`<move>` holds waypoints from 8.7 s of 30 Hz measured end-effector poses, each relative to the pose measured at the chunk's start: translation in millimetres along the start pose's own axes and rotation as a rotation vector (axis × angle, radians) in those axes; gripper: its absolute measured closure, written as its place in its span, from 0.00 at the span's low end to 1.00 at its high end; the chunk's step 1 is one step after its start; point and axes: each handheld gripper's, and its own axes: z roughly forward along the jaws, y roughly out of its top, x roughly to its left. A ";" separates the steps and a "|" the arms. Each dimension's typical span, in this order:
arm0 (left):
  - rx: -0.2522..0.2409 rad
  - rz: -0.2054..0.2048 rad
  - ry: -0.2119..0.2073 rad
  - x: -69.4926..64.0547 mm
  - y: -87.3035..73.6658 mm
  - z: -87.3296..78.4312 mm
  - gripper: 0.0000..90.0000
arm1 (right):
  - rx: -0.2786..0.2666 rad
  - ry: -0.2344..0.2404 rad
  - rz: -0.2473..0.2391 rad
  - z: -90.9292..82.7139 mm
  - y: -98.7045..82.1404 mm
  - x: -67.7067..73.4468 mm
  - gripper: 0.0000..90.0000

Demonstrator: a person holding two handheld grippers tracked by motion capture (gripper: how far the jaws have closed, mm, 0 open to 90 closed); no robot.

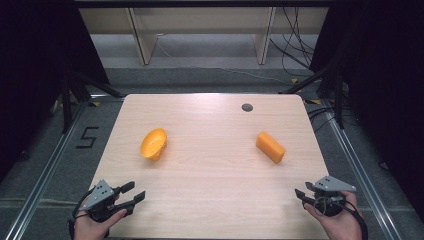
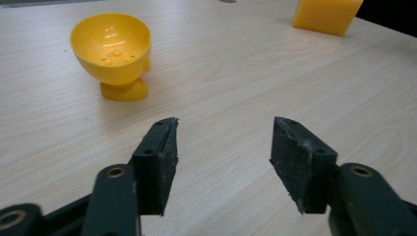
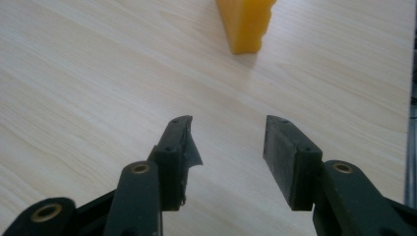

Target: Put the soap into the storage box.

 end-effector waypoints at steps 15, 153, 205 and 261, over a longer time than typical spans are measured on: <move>0.027 0.000 -0.003 3.1 -1.6 5.6 0.36 | 0.135 -0.014 -0.085 23.0 67.7 -16.1 0.61; 0.070 0.366 -0.538 -109.1 57.3 94.3 0.67 | 0.092 0.678 -0.733 42.1 136.5 134.8 0.40; -0.196 0.063 0.174 -37.3 74.5 62.7 0.67 | -0.135 0.071 0.134 39.0 44.4 15.9 0.51; -0.316 -0.083 0.460 14.7 92.2 94.7 0.67 | -0.119 0.096 0.129 43.0 43.1 15.0 0.49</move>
